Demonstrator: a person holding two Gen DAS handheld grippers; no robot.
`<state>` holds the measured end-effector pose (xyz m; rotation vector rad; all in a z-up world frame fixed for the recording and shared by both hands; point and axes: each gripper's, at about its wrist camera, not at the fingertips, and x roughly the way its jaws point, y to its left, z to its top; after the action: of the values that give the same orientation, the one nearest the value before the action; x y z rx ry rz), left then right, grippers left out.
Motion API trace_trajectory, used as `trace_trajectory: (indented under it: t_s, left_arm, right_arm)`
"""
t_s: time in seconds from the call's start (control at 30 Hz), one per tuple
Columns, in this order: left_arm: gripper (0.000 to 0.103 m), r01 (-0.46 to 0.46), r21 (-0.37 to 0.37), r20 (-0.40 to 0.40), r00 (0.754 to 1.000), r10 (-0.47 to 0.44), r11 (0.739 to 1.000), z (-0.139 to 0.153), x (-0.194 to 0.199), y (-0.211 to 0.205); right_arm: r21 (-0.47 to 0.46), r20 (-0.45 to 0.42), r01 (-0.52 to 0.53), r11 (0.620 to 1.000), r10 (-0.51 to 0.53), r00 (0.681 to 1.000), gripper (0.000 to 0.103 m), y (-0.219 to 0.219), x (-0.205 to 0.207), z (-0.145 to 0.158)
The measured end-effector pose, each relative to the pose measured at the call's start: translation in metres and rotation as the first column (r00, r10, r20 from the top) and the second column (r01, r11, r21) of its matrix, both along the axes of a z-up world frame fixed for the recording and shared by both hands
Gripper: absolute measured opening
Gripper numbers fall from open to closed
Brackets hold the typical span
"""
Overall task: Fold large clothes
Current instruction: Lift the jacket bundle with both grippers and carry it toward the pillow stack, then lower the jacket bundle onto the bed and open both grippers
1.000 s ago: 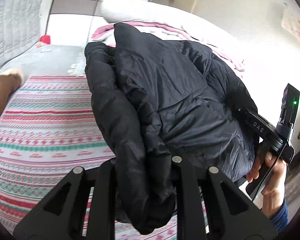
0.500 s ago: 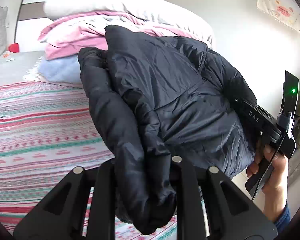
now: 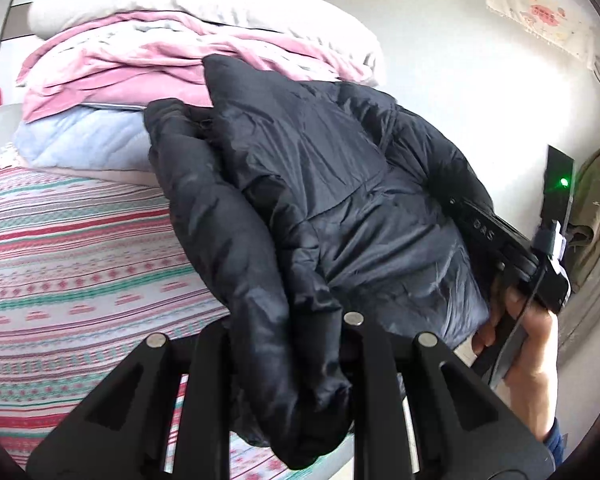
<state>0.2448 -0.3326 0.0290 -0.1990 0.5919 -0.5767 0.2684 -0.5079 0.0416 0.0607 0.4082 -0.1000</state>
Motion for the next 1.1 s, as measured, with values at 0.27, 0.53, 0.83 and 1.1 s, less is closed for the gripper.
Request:
trace_trajectory:
  t_s: [0.27, 0.53, 0.83, 1.1]
  left_arm:
    - [0.021, 0.086, -0.016, -0.131, 0.988, -0.087, 0.996, -0.038, 0.017, -0.085]
    - [0.029, 0.071, -0.047, -0.166, 0.983, -0.078, 0.996, -0.072, 0.011, -0.091]
    - [0.043, 0.085, -0.143, -0.25, 0.961, -0.119, 0.986, -0.077, 0.005, -0.068]
    - [0.048, 0.079, -0.115, -0.239, 0.965, -0.104, 0.99, -0.071, -0.029, -0.039]
  right_arm:
    - [0.149, -0.124, 0.101, 0.984, -0.083, 0.989, 0.03, -0.104, 0.025, -0.05]
    - [0.29, -0.237, 0.162, 0.943, -0.093, 0.967, 0.062, -0.157, 0.027, -0.091]
    - [0.302, -0.22, 0.213, 0.929, -0.15, 0.964, 0.074, -0.162, -0.004, -0.062]
    - [0.309, -0.201, 0.193, 0.931, -0.134, 0.97, 0.078, -0.129, -0.045, -0.033]
